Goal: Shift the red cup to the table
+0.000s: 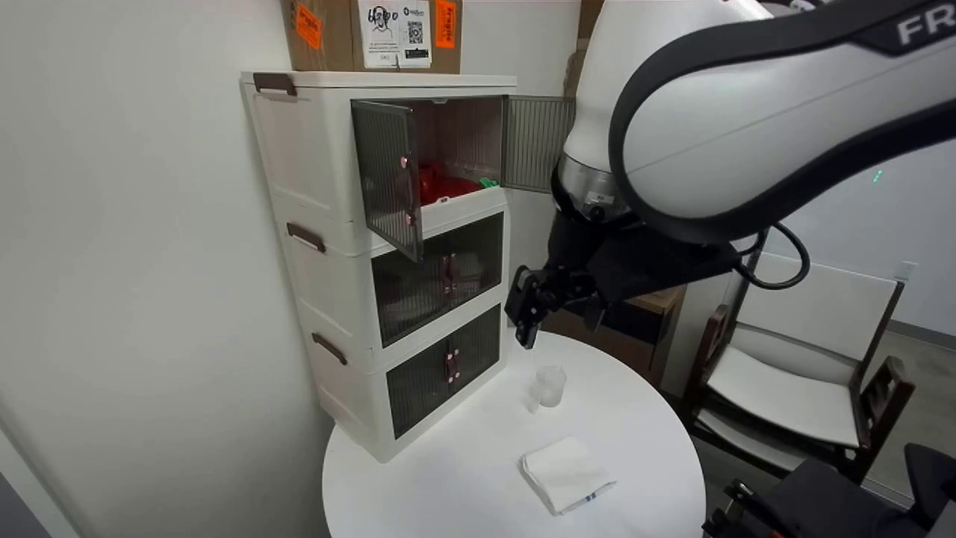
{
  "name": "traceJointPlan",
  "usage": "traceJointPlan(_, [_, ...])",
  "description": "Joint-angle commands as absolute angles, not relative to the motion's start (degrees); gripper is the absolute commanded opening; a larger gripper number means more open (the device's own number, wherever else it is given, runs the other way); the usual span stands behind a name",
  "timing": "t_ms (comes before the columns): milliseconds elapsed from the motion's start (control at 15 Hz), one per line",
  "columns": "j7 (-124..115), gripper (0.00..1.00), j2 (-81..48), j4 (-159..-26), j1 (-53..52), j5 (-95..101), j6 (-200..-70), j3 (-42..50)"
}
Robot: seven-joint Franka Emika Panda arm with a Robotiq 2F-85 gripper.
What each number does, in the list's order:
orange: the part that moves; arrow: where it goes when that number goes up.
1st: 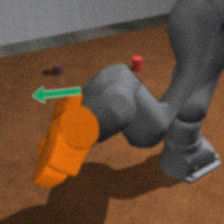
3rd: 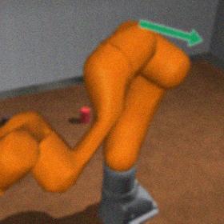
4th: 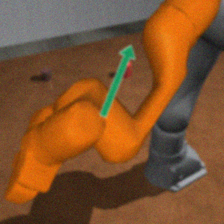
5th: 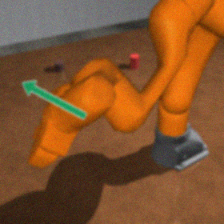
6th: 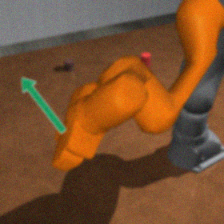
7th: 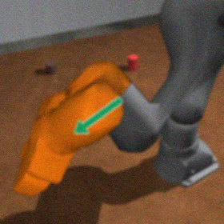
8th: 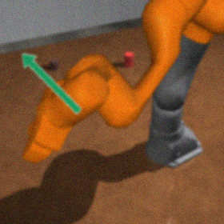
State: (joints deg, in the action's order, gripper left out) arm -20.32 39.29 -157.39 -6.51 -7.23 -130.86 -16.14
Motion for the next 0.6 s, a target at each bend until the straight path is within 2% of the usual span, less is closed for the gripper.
traceJointPlan(0, [-20.1, 1.0, 35.49, -154.87, -2.71, -3.89, -136.87, -14.43])
traceJointPlan(533, [-17.43, 1.0, 23.77, -145.05, 3.01, 0.14, -151.41, -9.58])
